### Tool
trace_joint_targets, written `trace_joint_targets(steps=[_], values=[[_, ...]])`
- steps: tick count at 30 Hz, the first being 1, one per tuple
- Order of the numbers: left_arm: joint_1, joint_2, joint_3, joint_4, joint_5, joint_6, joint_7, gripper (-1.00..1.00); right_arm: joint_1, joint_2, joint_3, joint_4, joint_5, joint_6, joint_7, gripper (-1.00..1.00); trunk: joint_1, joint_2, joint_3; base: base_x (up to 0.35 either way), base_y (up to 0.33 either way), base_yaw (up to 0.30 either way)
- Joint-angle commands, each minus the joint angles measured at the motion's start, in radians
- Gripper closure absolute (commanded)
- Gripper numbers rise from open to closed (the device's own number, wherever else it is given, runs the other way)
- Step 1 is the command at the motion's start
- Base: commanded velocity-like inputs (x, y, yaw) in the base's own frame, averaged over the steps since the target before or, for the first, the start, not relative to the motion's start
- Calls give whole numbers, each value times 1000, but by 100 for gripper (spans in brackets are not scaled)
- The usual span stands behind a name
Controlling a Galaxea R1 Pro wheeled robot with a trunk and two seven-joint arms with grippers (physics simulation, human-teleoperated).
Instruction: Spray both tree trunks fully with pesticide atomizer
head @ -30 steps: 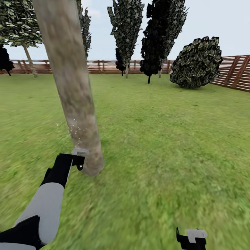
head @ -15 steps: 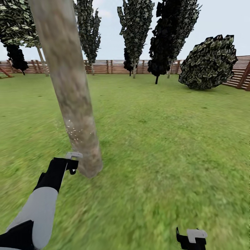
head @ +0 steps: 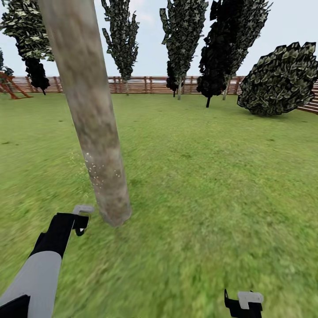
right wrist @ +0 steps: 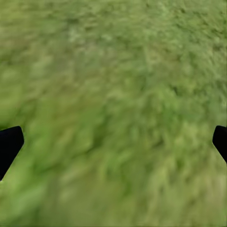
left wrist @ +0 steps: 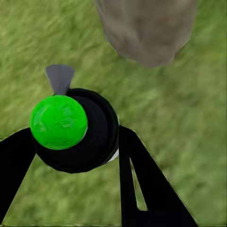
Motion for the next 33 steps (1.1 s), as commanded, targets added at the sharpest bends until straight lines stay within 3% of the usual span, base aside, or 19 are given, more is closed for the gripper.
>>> trace_joint_targets(steps=[1, 2, 3, 4, 6, 8, 11, 13, 16, 20, 23, 26, 29, 33], values=[[8, 0, 3, 0, 4, -1, -1, 100, 0, 0, 0, 0, 0, 0, 0, -100, 0, 0, 0, 1, -2, 277], [11, -2, 4, 1, 5, -3, -1, 100, 0, 0, 0, 0, 0, 0, 0, -100, 0, 0, 0, 1, -1, 277], [17, -90, -1, 2, 2, -13, 3, 100, 0, 0, 0, 0, 0, 0, 0, -100, 0, 0, 0, 0, 0, 30], [17, -119, -2, 2, 2, -14, 12, 100, 0, 0, 0, 0, 0, 0, 0, -100, 0, 0, 0, 0, 0, 10], [17, -128, -2, 1, 1, -15, 17, 100, 0, -1, 0, 0, 0, 0, 0, -100, 0, 0, 0, 0, 0, 4], [29, -118, 4, 0, 1, -16, 17, 100, 0, -1, 0, 0, 1, 0, 0, -100, 0, 0, 0, 12, 0, 1], [68, -81, 5, 0, 1, -27, 17, 100, 0, -2, 0, 0, 2, 0, 0, -100, 0, 0, 0, 214, 0, 0], [75, -75, 4, 0, 2, -33, 18, 100, 0, -3, 0, 0, 2, 0, 0, -100, 0, 0, 0, 313, 0, 0], [76, -81, 1, 1, 5, -35, 18, 100, 0, -3, 0, 0, 2, 0, 0, -100, 0, 0, 0, 331, 0, 0], [77, -135, -1, 2, 3, -35, 19, 100, 0, -3, 0, 0, 2, 0, 0, -100, 0, 0, 0, 328, 0, 0], [77, -142, -1, 2, 2, -35, 18, 100, 0, -3, 0, 0, 2, 0, 0, -100, 0, 0, 0, 154, 0, 0], [80, -118, 6, 0, -1, -36, 18, 100, 0, -3, 0, 0, 0, 0, 0, -100, 0, 0, 0, 20, 0, 0], [92, -51, 7, 0, 1, -34, 19, 100, 0, -2, 0, 0, 0, 0, 0, -100, 0, 0, 0, 4, 0, 0], [104, -53, 6, 0, 4, -34, 20, 100, 0, -2, 0, 0, 0, 0, 0, -100, 0, 0, 0, 0, -42, 45]])
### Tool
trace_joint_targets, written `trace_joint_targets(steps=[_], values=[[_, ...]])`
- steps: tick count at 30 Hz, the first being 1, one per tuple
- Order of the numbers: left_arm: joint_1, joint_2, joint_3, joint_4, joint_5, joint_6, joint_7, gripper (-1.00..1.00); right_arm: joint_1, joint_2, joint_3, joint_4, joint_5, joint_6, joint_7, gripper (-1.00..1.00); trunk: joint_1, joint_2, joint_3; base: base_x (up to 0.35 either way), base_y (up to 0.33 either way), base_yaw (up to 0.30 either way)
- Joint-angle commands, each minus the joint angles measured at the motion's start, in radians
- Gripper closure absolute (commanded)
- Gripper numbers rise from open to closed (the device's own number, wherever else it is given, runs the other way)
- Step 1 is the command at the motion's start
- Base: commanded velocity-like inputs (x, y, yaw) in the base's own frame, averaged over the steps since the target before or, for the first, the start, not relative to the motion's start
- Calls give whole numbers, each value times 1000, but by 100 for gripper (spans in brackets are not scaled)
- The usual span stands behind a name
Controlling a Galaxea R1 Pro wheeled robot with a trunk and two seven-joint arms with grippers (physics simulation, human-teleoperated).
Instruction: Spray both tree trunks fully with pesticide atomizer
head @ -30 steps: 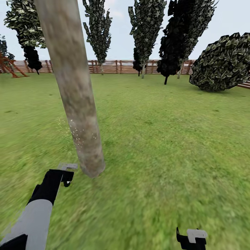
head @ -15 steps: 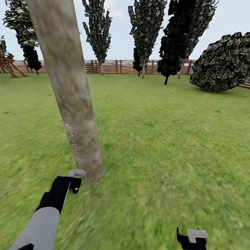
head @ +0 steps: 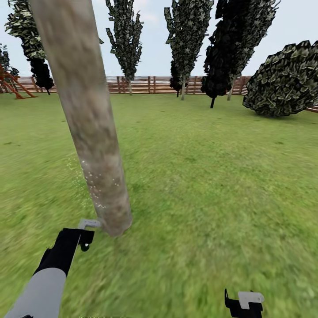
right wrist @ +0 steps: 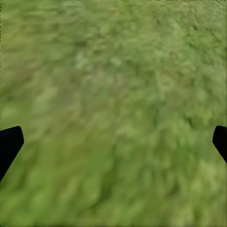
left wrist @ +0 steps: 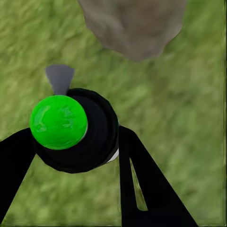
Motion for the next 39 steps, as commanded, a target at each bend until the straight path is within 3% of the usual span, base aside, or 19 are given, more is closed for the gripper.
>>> trace_joint_targets(steps=[1, 4, 5, 9, 13, 18, 32, 39], values=[[2, -11, 0, -1, -2, -2, 0, 100, 0, 0, 0, 0, 0, 0, 0, -100, 0, 0, 0, 0, -207, 210], [4, -40, 0, -1, -2, -61, 12, 100, 0, 0, 0, 0, 0, 0, 0, -100, 0, 0, 0, 0, -247, 254], [4, -59, -1, 0, -1, -99, 42, 100, 0, 0, 0, 0, 0, 0, 0, -100, 0, 0, 0, 0, -264, 272], [4, -87, 1, -1, -2, -125, 84, 100, 0, 0, 0, 0, 0, 0, 0, -100, 0, 0, 0, 0, -268, 276], [3, -87, 2, -6, -2, -132, 93, 100, 0, 0, 0, 0, 0, 0, 0, -100, 0, 0, 0, 0, -269, 227], [4, -94, 3, -2, -1, -195, 108, 100, 0, 0, 0, 0, 1, 0, 0, -100, 0, 0, 0, 37, -269, 25], [5, -95, 4, 0, -2, -198, 123, 100, 0, 0, 0, 0, 0, 0, 0, -100, 0, 0, 0, -5, -270, 5], [5, -92, 5, -2, -5, -198, 125, 100, 0, 0, 0, 0, 0, 0, 0, -100, 0, 0, 0, -31, -270, 244]])
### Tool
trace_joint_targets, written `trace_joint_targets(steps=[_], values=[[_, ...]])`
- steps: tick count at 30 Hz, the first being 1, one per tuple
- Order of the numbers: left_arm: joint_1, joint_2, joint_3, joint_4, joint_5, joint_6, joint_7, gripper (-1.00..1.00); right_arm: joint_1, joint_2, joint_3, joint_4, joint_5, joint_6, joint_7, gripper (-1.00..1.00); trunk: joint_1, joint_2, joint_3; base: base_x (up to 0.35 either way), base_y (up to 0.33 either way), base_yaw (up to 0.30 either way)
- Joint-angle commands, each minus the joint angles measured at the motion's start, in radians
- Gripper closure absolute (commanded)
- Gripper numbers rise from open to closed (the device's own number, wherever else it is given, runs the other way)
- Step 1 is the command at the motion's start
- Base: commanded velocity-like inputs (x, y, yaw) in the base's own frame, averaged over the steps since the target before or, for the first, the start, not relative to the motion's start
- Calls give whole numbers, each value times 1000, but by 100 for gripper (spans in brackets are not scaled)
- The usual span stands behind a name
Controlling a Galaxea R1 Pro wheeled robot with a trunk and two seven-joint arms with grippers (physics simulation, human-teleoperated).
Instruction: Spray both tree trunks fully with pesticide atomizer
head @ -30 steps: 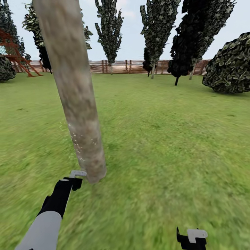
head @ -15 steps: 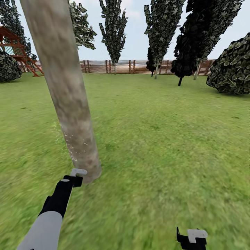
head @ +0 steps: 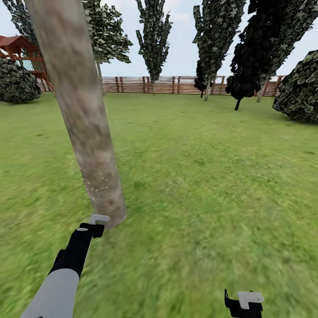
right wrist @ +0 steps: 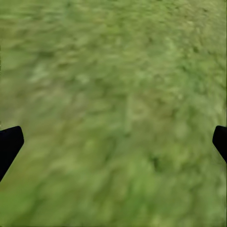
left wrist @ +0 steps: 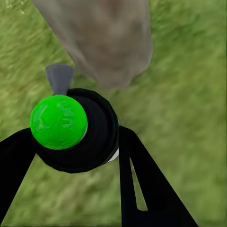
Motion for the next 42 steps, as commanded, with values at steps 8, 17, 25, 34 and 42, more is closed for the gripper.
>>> trace_joint_targets(steps=[8, 17, 25, 34, 42], values=[[0, -1, 59, 0, 1, -1, 0, 100, 0, 0, 0, 0, 0, 0, 0, -100, 0, 0, 0, 125, -252, 278], [0, -1, 60, 0, 2, -2, 0, 100, 0, 0, 0, 0, 1, 0, 0, -100, 0, 0, 0, 119, -246, 128], [0, -5, 59, 1, 5, -2, 0, 100, 0, 0, 0, 0, 0, 0, 0, -100, 0, 0, 0, 69, -254, 216], [-7, -13, 30, -1, 0, 4, -1, 100, 0, 0, 0, 0, 0, 0, 0, -100, 0, 0, 0, 100, -81, 278], [-65, 3, 11, -10, 0, 108, -30, 100, 0, 0, 0, 0, 0, 0, -1, -100, 0, 0, 0, 0, 0, 47]])
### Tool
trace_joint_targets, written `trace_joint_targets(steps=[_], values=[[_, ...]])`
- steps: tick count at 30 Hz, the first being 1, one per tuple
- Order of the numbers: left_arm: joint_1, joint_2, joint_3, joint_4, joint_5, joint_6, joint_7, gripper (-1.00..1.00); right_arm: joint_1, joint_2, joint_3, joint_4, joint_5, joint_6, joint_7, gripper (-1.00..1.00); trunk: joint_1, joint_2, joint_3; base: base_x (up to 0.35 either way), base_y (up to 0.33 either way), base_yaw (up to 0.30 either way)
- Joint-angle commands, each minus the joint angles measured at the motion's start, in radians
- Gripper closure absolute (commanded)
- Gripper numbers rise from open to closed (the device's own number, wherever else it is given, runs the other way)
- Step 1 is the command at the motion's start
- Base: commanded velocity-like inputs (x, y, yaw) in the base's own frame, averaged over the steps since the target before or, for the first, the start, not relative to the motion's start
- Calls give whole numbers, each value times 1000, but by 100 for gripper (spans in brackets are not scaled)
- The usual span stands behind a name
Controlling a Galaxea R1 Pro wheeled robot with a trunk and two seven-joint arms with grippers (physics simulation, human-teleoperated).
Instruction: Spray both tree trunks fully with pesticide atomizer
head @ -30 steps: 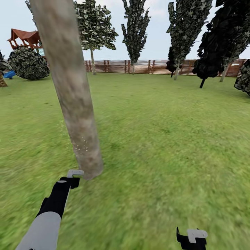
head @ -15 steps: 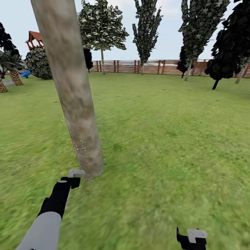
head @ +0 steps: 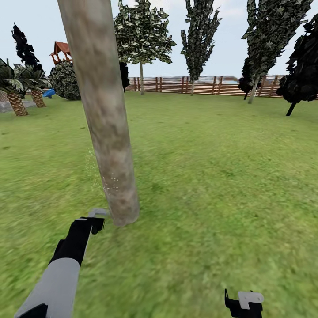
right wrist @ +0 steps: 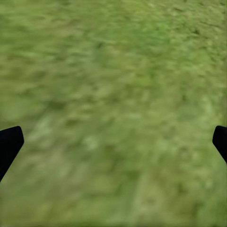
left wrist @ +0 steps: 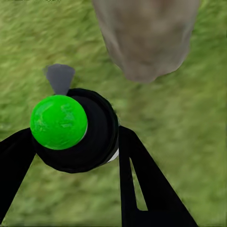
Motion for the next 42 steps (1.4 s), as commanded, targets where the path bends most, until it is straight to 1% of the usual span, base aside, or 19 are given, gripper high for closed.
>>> trace_joint_targets(steps=[1, 3, 4, 6, 9, 12, 14, 16, 18, 20, 23, 25, 27, 29, 32, 34, 37, 39, 42], values=[[-1, 16, 1, -2, 3, 3, -4, 100, 0, 0, -1, 0, 0, 0, 0, -100, 0, 0, 0, 0, 0, 0], [-3, 37, 0, -4, 3, 5, -6, 100, 0, -1, -1, 0, 0, 0, 0, -100, 0, 0, 0, 0, 0, 0], [-4, 34, -1, -5, 3, 4, -7, 100, 0, -1, -1, 0, 0, 0, 0, -100, 0, 0, 0, 0, 0, 0], [-17, 1, -21, -7, 3, 7, -6, 100, 0, -1, -1, 0, 0, 0, 0, -100, 0, 0, 0, 0, 0, 0], [-57, -25, -39, -8, 5, 31, -6, 100, 0, -2, -1, 0, 0, 0, 0, -100, 0, 0, 0, 0, 0, 0], [-69, -6, -34, -8, 6, 44, -7, 100, 0, -2, -2, 0, 0, 0, 0, -100, 0, 0, 0, 0, 0, 0], [-78, 39, -33, -8, 7, 48, -12, 100, 0, -2, -1, 0, 0, 0, 0, -100, 0, 0, 0, 0, 0, 0], [-90, 56, -35, -2, 8, 50, -62, 100, 0, -2, -1, 0, 0, 0, 0, -100, 0, 0, 0, 0, 0, 0], [-95, 46, -39, -1, 5, 55, -99, 100, 0, -2, -1, 0, 0, 0, 0, -100, 0, 0, 0, 0, 0, 0], [-118, -7, -54, -6, 3, 85, -126, 100, 0, -2, -1, 0, 0, 0, 0, -100, 0, 0, 0, 0, 0, 0], [-162, -19, -58, -7, 4, 136, -134, 100, 0, -2, -1, 0, 0, 0, 0, -100, 0, 0, 0, 0, 0, 0], [-205, 21, -53, -7, 5, 159, -135, 100, 0, -2, -1, 0, 0, 0, 0, -100, 0, 0, 0, 0, 0, 0], [-218, 90, -48, -6, 7, 164, -140, 100, 0, -2, -1, 0, 0, 0, 1, -100, 0, 0, 0, 0, 0, 0], [-219, 114, -52, -6, 6, 164, -164, 100, 0, -2, -1, 0, 0, 0, 0, -100, 0, 0, 0, 0, 0, 0], [-221, 79, -60, -6, 4, 165, -180, 100, 0, -2, -1, 0, 0, 0, 0, -100, 0, 0, 0, 0, 0, 0], [-225, 14, -81, -7, 2, 172, -183, 100, 0, -2, 0, 0, 0, 0, 0, -100, 0, 0, 0, 0, 0, 0], [-253, 1, -87, -6, 4, 202, -185, 100, 0, -2, 0, 0, 0, 0, 1, -100, 0, 0, 0, 0, 0, 0], [-260, 13, -88, -7, 3, 210, -185, 100, 0, -2, 0, 0, 0, 0, 1, -100, 0, 0, 0, 0, 0, 0], [-260, 80, -84, -7, 5, 211, -186, 100, 0, -2, 0, 0, 0, 0, 1, -100, 0, 0, 0, 0, 0, 0]])
